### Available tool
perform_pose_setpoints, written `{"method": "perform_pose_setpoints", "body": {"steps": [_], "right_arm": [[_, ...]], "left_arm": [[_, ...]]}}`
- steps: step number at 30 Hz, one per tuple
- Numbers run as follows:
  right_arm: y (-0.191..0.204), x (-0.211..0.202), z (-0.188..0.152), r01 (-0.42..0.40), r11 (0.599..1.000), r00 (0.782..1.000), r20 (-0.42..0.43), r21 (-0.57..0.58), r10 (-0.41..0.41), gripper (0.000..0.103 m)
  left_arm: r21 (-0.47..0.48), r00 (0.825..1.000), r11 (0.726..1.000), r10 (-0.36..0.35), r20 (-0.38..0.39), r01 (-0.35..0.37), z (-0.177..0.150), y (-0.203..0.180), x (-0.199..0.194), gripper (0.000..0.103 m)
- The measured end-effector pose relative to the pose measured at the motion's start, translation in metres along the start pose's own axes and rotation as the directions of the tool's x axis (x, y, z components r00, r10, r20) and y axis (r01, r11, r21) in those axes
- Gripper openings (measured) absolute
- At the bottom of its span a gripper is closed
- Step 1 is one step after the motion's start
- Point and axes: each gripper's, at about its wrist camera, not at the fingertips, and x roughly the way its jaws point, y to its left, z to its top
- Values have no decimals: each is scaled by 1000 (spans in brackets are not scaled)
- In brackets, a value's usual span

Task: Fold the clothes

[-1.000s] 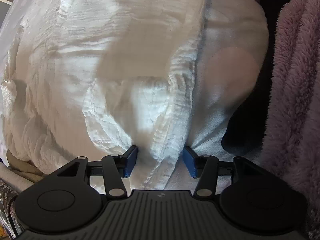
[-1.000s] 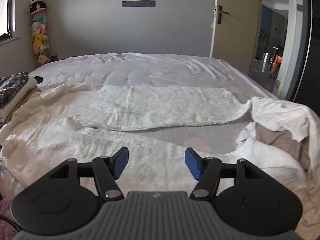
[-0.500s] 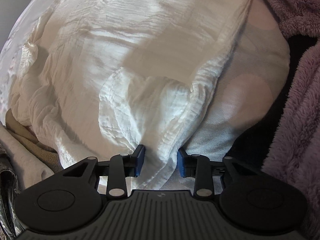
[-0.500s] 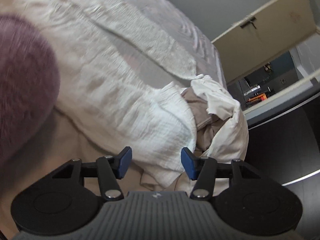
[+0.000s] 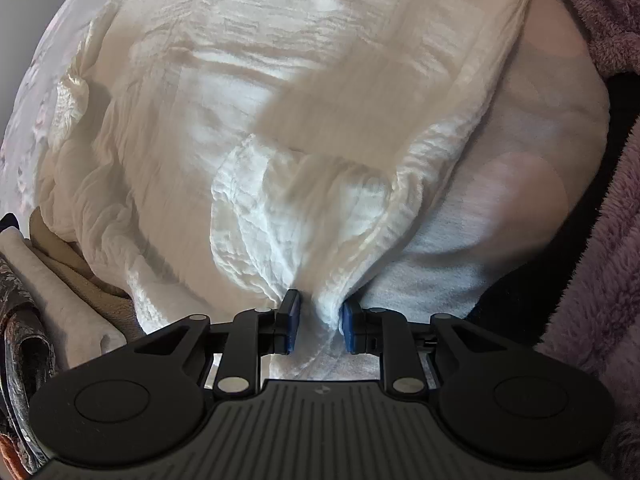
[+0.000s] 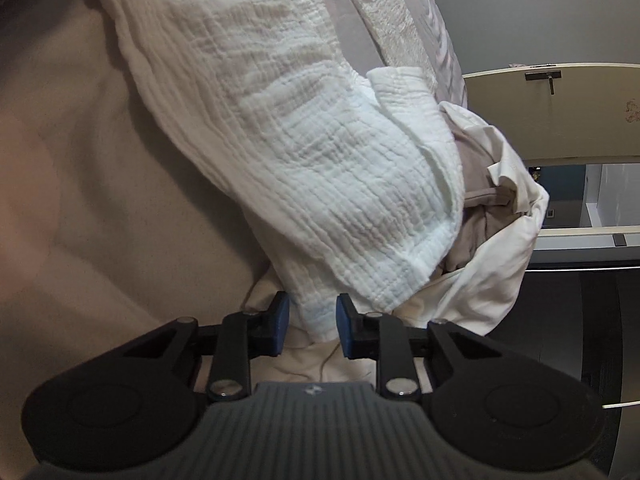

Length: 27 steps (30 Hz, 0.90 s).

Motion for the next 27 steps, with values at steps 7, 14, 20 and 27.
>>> {"method": "perform_pose_setpoints", "body": {"steps": [7, 14, 20, 27], "right_arm": [[-19, -18, -12, 69, 985, 996, 42, 161, -77, 4], [-68, -60, -15, 157, 921, 976, 85, 356, -199, 3], [-110, -93, 3, 244, 856, 936, 121, 457, -331, 3], [-171, -89, 37, 294, 791, 911, 95, 536, -402, 3]], "left_arm": [[-70, 1000, 998, 10, 20, -9, 1, 13, -24, 8], [-167, 985, 984, 89, 145, -64, -6, 41, -81, 7], [-238, 955, 959, 204, 217, -151, -8, 66, -129, 6], [-249, 946, 952, 235, 225, -177, 2, 99, -149, 6]]}}
